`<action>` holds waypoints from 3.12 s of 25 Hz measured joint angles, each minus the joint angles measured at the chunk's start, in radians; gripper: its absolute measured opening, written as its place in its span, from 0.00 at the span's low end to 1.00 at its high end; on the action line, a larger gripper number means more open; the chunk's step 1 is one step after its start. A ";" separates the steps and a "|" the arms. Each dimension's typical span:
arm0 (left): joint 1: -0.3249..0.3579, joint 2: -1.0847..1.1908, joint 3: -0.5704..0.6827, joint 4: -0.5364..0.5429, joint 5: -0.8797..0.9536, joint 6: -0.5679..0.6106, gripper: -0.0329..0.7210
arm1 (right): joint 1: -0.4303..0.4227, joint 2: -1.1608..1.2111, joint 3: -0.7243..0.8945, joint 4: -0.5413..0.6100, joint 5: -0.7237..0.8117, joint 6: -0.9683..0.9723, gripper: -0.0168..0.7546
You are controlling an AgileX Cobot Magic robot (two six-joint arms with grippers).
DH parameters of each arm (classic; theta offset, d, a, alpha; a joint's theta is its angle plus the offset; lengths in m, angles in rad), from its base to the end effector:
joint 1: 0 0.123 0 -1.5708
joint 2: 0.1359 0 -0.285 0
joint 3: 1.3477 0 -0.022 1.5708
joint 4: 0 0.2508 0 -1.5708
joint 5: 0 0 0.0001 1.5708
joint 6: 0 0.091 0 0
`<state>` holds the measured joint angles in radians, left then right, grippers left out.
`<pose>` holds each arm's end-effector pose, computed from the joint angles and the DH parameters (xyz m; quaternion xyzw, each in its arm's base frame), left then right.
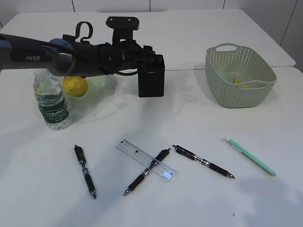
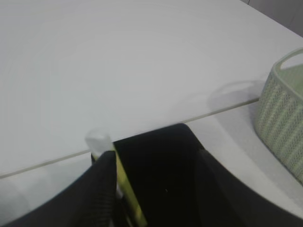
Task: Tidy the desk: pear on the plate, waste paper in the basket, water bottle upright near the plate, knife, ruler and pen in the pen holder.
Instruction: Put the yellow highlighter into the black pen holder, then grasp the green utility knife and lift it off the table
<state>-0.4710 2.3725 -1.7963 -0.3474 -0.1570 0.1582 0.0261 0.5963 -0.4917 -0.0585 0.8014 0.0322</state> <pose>0.4897 -0.2440 0.1627 0.1011 0.8105 -0.1652 0.5528 0.1013 -0.0012 0.2647 -0.0084 0.9298 -0.0163 0.3677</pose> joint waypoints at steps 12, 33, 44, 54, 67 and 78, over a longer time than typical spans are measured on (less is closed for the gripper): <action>0.000 -0.193 0.000 0.112 0.129 0.000 0.55 | 0.000 0.000 0.000 -0.035 0.000 0.000 0.66; 0.188 -0.711 0.000 0.347 0.938 -0.127 0.52 | 0.000 0.198 -0.171 0.098 0.186 -0.106 0.66; 0.292 -0.792 0.000 0.505 1.406 -0.312 0.52 | 0.000 0.623 -0.363 0.291 0.175 -0.226 0.66; 0.292 -0.800 0.000 0.473 1.414 -0.304 0.52 | 0.000 0.892 -0.504 0.337 0.170 -0.369 0.66; 0.292 -0.800 0.000 0.470 1.414 -0.289 0.50 | 0.000 1.186 -0.717 0.282 0.106 -0.433 0.66; 0.292 -0.802 0.000 0.520 1.414 -0.289 0.50 | 0.040 1.306 -0.722 0.203 0.106 -0.437 0.66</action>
<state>-0.1790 1.5706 -1.7963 0.1731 1.2568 -0.1309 0.0666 1.9019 -1.2137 0.1444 0.9070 -0.4049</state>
